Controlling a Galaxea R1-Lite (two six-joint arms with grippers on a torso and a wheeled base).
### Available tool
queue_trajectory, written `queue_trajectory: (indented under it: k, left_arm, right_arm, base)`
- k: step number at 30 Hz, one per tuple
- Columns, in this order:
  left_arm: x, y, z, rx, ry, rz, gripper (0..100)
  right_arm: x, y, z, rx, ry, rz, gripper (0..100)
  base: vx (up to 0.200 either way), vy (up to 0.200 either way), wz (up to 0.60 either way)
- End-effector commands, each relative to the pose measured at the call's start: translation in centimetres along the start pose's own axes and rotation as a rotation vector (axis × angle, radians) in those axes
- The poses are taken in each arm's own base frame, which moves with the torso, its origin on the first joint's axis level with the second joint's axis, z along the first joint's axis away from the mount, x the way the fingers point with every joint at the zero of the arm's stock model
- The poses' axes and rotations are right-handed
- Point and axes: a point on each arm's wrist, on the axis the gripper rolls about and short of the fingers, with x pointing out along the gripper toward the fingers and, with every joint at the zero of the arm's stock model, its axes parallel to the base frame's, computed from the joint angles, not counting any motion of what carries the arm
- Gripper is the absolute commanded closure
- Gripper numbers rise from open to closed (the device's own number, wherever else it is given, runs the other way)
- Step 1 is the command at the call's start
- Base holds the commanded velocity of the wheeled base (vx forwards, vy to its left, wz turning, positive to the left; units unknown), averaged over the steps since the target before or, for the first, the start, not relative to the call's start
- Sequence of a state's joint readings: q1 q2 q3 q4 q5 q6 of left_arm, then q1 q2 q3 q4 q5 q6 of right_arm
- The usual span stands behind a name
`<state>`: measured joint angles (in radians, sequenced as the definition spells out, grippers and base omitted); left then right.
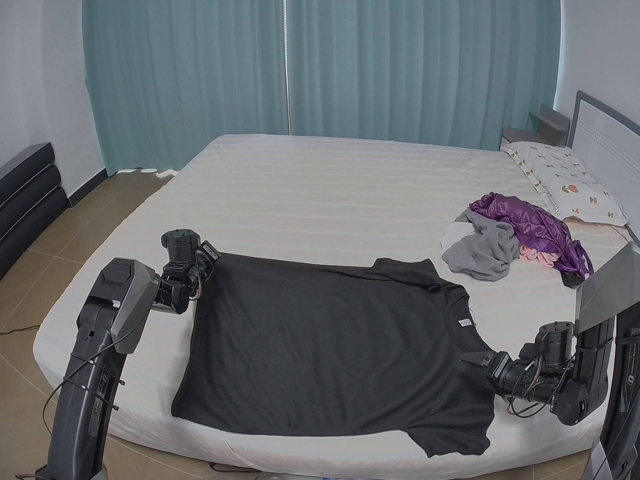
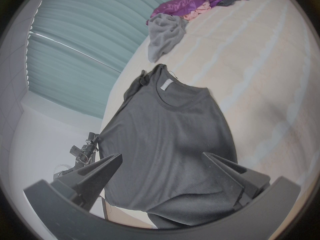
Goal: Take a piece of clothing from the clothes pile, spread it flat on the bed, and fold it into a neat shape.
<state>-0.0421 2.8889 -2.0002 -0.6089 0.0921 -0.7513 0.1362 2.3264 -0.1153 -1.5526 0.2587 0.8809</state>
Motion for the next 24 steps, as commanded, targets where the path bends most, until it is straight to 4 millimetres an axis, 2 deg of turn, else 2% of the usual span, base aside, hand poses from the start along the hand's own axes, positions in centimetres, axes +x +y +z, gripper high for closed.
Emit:
queue_trajectory:
  k: [1,4,9,10,12,14,18,24]
  left_arm:
    - [-0.1,-0.3,-0.1,-0.017,0.001,-0.002,100]
    - [-0.1,-0.4,-0.1,-0.04,0.002,0.001,100]
    - [-0.2,-0.4,-0.1,-0.039,0.004,0.003,100]
    - [-0.2,-0.3,-0.2,-0.039,0.006,0.01,100]
    - [-0.3,-0.2,-0.3,-0.038,0.009,0.016,100]
    - [-0.3,-0.1,-0.4,-0.037,0.013,0.02,100]
    - [-0.3,-0.1,-0.5,-0.037,0.015,0.02,100]
    - [-0.4,0.1,-0.8,-0.035,0.025,0.028,100]
  right_arm:
    - [0.0,2.4,1.7,-0.05,-0.093,0.111,0]
    - [1.9,3.8,1.9,-0.124,-0.108,0.158,0]
    - [4.0,6.8,4.0,-0.239,-0.171,0.18,0]
    - [5.4,8.0,4.8,-0.24,-0.162,0.152,0]
    - [7.4,9.1,5.7,-0.236,-0.148,0.115,0]
    - [9.2,9.5,5.7,-0.237,-0.124,0.085,0]
    - [13.6,11.4,4.3,-0.275,-0.083,0.059,0]
    - [17.4,11.6,4.1,-0.276,-0.035,0.018,0]
  base:
    - [0.0,0.0,0.0]
    - [0.0,0.0,0.0]
    - [0.0,0.0,0.0]
    - [0.0,0.0,0.0]
    - [0.0,0.0,0.0]
    - [0.0,0.0,0.0]
    - [0.0,0.0,0.0]
    - [0.0,0.0,0.0]
